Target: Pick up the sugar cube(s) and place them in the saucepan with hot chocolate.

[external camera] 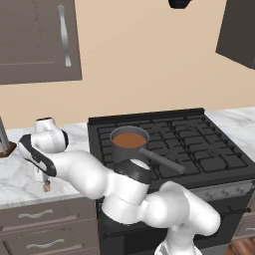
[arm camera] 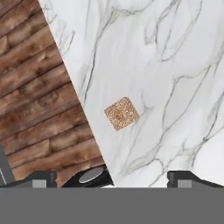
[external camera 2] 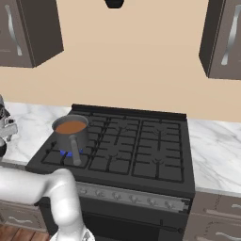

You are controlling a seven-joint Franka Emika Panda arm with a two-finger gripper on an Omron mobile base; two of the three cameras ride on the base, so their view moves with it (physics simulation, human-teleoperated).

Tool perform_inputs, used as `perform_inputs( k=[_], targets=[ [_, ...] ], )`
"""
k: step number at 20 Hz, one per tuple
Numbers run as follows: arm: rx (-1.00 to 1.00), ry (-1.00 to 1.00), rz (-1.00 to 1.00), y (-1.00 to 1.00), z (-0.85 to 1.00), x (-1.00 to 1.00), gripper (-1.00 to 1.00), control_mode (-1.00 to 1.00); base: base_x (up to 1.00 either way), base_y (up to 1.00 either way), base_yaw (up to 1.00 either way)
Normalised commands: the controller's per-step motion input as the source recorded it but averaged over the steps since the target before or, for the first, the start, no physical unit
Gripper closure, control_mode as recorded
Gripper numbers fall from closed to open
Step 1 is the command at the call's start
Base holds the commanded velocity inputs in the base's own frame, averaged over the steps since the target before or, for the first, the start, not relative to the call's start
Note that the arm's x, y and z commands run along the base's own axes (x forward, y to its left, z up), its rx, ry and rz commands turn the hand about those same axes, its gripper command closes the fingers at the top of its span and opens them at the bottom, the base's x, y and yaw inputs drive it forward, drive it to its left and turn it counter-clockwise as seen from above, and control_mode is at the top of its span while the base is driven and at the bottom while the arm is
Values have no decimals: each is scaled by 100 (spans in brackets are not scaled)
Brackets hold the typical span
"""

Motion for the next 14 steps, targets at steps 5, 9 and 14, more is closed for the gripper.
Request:
perform_inputs(
  k=[5,9,14],
  targets=[
    [0,0,0,5,-9,13,-100,-100,0,0,0],
    [0,0,0,3,-40,9,-100,-100,0,0,0],
    [0,0,0,11,-17,0,-100,-100,0,0,0]
  ],
)
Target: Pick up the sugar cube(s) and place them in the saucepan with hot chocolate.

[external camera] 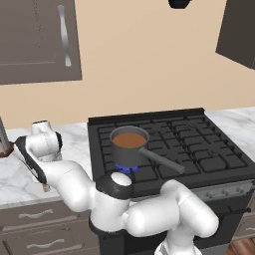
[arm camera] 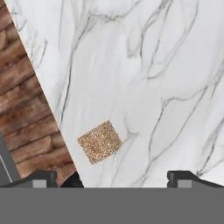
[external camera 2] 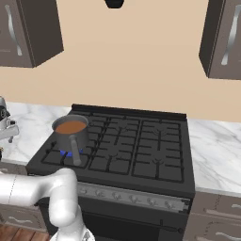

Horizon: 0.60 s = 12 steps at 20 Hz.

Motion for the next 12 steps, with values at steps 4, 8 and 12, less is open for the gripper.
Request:
perform_inputs(
  k=[4,8,12],
  targets=[
    [0,0,0,13,-4,0,-100,-100,0,0,0],
    [0,0,0,13,-6,0,-100,-100,0,0,0],
    [0,-3,0,3,-10,0,-100,-100,0,0,0]
  ],
)
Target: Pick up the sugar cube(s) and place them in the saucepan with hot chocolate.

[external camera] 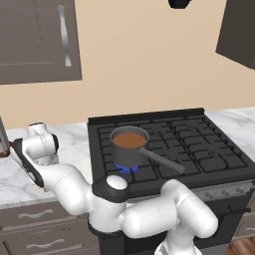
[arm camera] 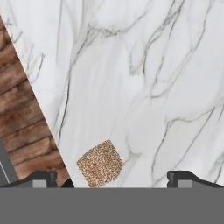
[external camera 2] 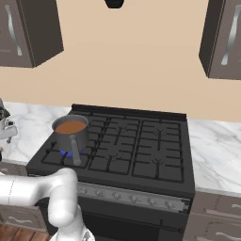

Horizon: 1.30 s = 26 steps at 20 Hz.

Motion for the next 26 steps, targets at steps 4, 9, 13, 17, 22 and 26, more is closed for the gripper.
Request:
perform_inputs(
  k=[4,9,13,17,22,26],
  targets=[
    [0,-4,0,2,-14,-2,-100,-100,0,0,0],
    [0,-5,0,0,-14,-15,-100,-100,0,0,0],
    [0,-3,0,0,-10,-10,-100,-100,0,0,0],
    [0,-2,0,0,-9,-3,-100,-100,0,0,0],
    [0,-4,0,0,-8,0,-100,-100,0,0,0],
    [0,-3,0,0,-8,0,-100,-100,0,0,0]
  ],
)
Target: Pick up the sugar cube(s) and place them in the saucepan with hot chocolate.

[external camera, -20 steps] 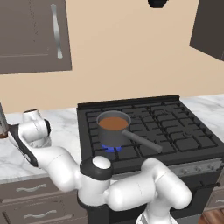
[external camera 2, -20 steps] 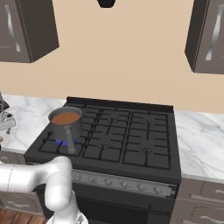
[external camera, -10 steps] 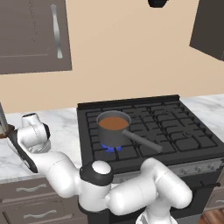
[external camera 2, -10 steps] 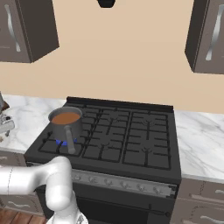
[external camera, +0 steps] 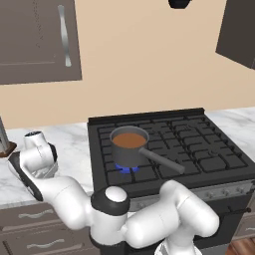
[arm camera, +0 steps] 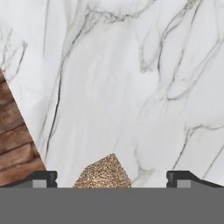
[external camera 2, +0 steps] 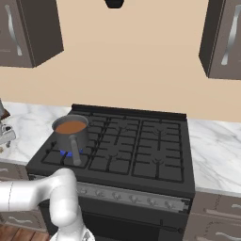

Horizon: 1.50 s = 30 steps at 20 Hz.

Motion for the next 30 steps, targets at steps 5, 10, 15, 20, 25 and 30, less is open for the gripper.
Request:
perform_inputs(
  k=[5,10,15,20,25,30],
  targets=[
    [0,-2,0,0,-12,-4,-100,-100,0,0,0],
    [0,-3,0,0,-29,-9,-100,-100,0,0,0],
    [0,-4,0,0,-23,-7,-100,-100,0,0,0],
    [0,0,0,0,-4,0,-100,-100,0,0,0],
    [0,0,0,0,-1,0,100,-100,0,0,0],
    [0,0,0,0,0,0,100,-100,0,0,0]
  ],
)
